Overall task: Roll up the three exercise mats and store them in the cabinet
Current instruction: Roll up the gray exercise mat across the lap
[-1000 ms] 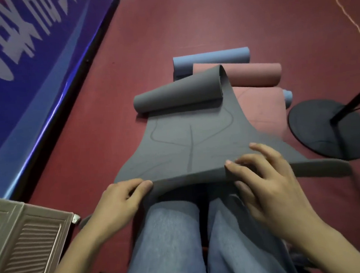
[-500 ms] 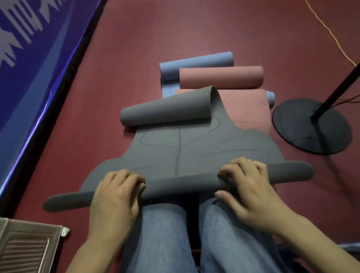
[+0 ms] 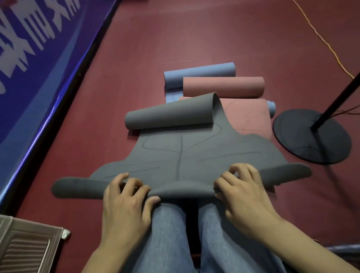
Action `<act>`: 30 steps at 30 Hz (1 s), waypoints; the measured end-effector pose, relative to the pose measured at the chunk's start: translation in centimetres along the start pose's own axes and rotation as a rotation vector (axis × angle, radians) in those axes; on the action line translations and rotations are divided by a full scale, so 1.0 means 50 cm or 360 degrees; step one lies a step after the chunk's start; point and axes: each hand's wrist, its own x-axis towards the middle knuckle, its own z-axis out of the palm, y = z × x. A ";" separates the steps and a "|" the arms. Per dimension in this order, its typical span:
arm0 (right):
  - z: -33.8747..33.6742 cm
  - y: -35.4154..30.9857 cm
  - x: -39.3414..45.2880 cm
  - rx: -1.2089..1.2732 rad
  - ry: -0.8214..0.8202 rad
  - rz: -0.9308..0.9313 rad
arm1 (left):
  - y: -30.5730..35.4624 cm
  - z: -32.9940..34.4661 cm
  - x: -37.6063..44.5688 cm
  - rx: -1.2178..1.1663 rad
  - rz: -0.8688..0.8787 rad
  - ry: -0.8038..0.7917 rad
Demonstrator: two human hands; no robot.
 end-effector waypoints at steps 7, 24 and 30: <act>0.023 0.000 0.010 0.0062 0.0100 0.0193 | 0.012 0.032 -0.022 0.0235 -0.0109 0.0028; -0.076 0.019 -0.013 0.0477 -0.0579 0.0180 | -0.007 -0.067 -0.028 -0.0363 0.0083 -0.0035; -0.058 -0.002 -0.047 0.0531 -0.0613 0.0213 | 0.010 -0.037 -0.090 -0.0396 -0.0087 -0.0147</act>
